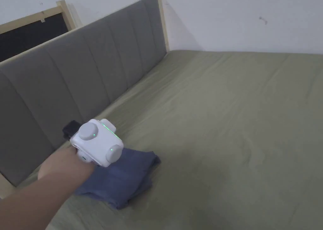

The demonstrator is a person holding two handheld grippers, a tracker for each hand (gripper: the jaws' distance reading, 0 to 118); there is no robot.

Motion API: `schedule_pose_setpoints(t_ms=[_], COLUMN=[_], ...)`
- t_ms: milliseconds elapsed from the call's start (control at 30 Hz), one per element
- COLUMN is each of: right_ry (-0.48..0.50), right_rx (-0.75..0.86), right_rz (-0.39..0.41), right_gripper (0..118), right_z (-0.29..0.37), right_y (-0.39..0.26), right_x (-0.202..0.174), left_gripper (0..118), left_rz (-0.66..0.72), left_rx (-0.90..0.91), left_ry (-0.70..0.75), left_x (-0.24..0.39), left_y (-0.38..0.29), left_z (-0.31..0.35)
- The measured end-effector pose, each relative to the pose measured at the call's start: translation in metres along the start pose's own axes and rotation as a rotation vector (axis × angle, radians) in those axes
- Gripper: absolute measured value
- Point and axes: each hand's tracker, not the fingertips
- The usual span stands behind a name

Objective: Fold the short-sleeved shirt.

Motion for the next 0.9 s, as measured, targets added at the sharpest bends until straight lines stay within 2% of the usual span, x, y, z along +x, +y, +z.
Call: schedule_pose_setpoints(t_ms=[33, 133, 167, 200, 233, 267, 300, 333, 400, 500, 567, 600, 667, 833, 900], right_ry=[-0.006, -0.008, -0.001, 0.004, 0.008, 0.008, 0.006, 0.0, -0.013, -0.026, -0.028, -0.029, -0.075, -0.146, -0.221], right_rx=[0.01, 0.059, 0.085, 0.109, 0.134, 0.156, 0.172, 0.185, 0.212, 0.3, 0.38, 0.43, 0.526, 0.933, 1.129], right_rz=[-0.007, -0.046, -0.063, -0.076, -0.088, -0.096, -0.099, -0.101, -0.107, -0.131, -0.143, -0.14, -0.133, -0.092, -0.045], right_gripper=[0, 0, 0, 0, 0, 0, 0, 0, 0, 0, 0, 0, 0, 0, 0], right_z=[0.003, 0.016, 0.022, 0.029, 0.037, 0.045, 0.055, 0.067, 0.092, 0.143, 0.179, 0.2, 0.237, 0.311, 0.32], right_y=[0.0, -0.002, -0.002, -0.002, -0.002, -0.001, 0.0, 0.001, 0.003, 0.008, 0.009, 0.01, 0.01, -0.01, -0.025], right_x=[0.001, 0.008, 0.011, 0.013, 0.015, 0.018, 0.021, 0.023, 0.029, 0.036, 0.04, 0.041, 0.04, 0.029, 0.024], left_gripper=[108, 107, 103, 85, 58, 19, 0, 0, 0, 0, 0, 0, 0, 0, 0], left_rz=[0.062, 0.278, 0.333, 0.37, 0.412, 0.432, 0.441, 0.436, 0.384, 0.419, 0.496, 0.517, 0.552, 0.685, 0.724], left_rx=[0.011, 0.115, 0.155, 0.184, 0.223, 0.25, 0.278, 0.332, 0.445, 0.641, 0.869, 1.006, 1.135, 1.259, 1.274], left_ry=[-0.065, -0.442, -0.588, -0.713, -0.838, -0.909, -0.932, -0.946, -1.072, -1.036, -1.025, -1.008, -0.956, -0.742, -0.673], left_x=[-0.006, -0.013, -0.01, -0.005, 0.005, 0.013, 0.028, 0.037, 0.053, 0.055, 0.047, 0.042, 0.032, 0.022, 0.03], left_y=[-0.001, -0.01, -0.013, -0.015, -0.017, -0.019, -0.021, -0.022, -0.025, -0.037, -0.053, -0.062, -0.072, -0.084, -0.087], left_z=[0.011, 0.066, 0.091, 0.113, 0.137, 0.16, 0.189, 0.217, 0.267, 0.339, 0.378, 0.399, 0.432, 0.486, 0.494])
